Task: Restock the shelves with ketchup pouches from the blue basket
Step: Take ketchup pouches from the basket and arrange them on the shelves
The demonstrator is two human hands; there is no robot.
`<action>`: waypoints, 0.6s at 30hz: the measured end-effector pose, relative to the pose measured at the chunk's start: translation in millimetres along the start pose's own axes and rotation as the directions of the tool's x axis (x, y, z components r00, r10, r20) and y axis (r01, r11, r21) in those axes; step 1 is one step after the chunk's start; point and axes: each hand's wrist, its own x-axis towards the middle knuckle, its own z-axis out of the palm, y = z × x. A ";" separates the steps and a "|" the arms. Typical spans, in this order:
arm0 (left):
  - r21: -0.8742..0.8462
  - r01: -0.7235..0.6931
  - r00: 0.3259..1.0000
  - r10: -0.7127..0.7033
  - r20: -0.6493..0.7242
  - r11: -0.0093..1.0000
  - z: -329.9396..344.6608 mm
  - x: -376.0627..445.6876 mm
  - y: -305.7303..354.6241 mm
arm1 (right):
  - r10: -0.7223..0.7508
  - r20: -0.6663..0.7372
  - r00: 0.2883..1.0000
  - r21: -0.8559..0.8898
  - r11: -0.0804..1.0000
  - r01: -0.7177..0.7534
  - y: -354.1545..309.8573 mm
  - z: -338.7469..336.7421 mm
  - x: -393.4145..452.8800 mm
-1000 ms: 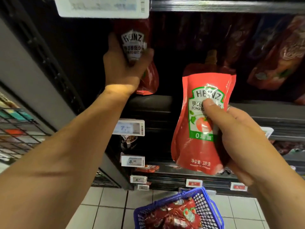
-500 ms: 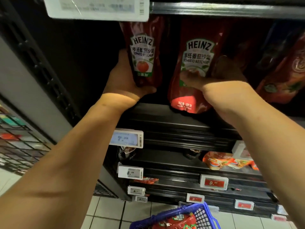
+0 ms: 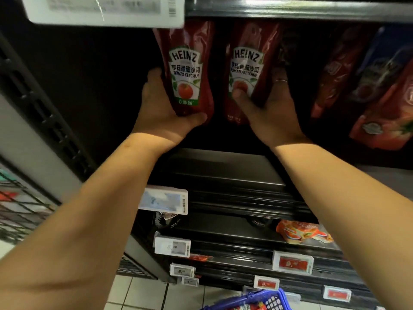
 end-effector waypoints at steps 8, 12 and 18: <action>0.229 0.048 0.981 -0.003 -0.194 0.972 18.2 11.7 18.7 | -0.011 -0.023 1.000 -0.162 0.987 0.007 6.4 -4.7 -0.9; 0.361 0.065 0.995 -0.031 -0.099 0.930 13.7 49.0 9.5 | -0.023 -0.098 0.995 -0.272 0.962 -0.004 12.7 -5.6 6.8; 0.415 -0.009 0.995 0.051 -0.091 0.910 27.6 66.5 -10.0 | -0.007 -0.140 0.990 -0.393 0.918 -0.049 21.8 0.5 31.5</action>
